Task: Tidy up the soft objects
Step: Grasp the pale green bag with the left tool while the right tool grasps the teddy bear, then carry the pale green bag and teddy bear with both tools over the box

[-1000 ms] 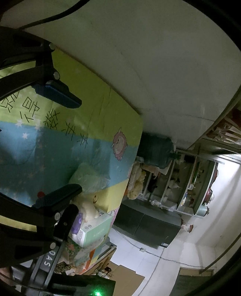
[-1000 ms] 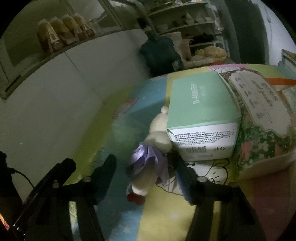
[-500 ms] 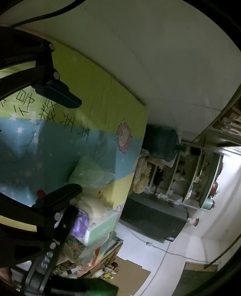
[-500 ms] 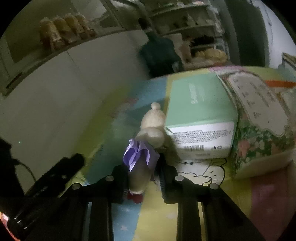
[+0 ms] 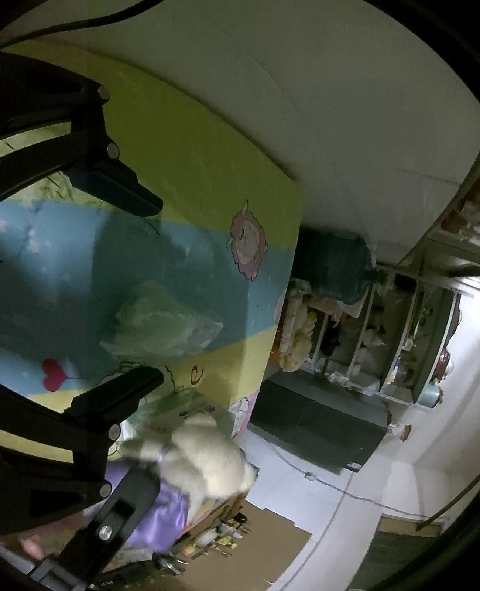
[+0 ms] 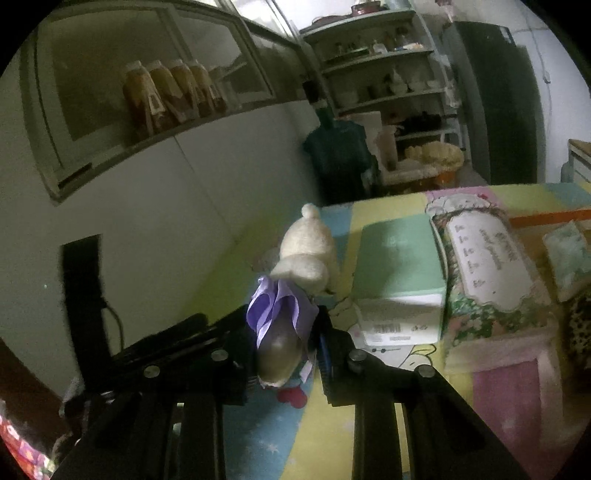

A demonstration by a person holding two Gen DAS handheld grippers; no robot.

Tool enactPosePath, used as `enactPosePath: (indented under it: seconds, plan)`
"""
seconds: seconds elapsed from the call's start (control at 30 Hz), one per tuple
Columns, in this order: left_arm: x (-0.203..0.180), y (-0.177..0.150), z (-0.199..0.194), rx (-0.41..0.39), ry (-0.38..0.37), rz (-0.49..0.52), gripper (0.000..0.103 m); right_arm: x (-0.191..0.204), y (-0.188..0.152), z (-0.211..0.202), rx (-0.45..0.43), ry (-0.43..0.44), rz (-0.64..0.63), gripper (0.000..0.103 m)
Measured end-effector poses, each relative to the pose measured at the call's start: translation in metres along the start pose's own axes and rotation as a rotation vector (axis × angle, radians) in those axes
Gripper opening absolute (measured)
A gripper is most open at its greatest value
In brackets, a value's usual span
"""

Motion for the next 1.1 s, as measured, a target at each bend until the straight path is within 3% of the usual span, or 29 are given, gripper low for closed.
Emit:
enactPosePath:
  seconds: [0.47, 0.63, 0.7, 0.73, 1.1]
  plan:
    - [-0.02, 0.003, 0.046, 0.13, 0.031, 0.032, 0.083, -0.002, 0.005, -0.019, -0.035, 0.001, -0.016, 0.027]
    - [-0.014, 0.002, 0.049, 0.143, 0.017, 0.006, 0.066, -0.005, 0.005, -0.021, -0.032, 0.003, -0.009, 0.027]
    - [-0.012, 0.002, 0.049, 0.143, 0.011, -0.007, 0.049, -0.005, 0.006, -0.019, -0.032, 0.003, -0.009, 0.027]
    - [-0.012, 0.002, 0.05, 0.143, 0.012, -0.011, 0.045, -0.005, 0.006, -0.019, -0.032, 0.002, -0.009, 0.027]
    - [-0.006, 0.002, 0.046, 0.12, -0.017, -0.04, 0.04, -0.005, 0.006, -0.02, -0.033, 0.001, -0.01, 0.027]
Point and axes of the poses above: each gripper's, at about its wrist camera, not at the fingertips, and z roughly the way its jaws point, x to its left, y to its top, the point moved 1 cm from there along z, roughly the way its jaws point, and after that the axes turned 9 degrees about y, right-handed, at the moved point
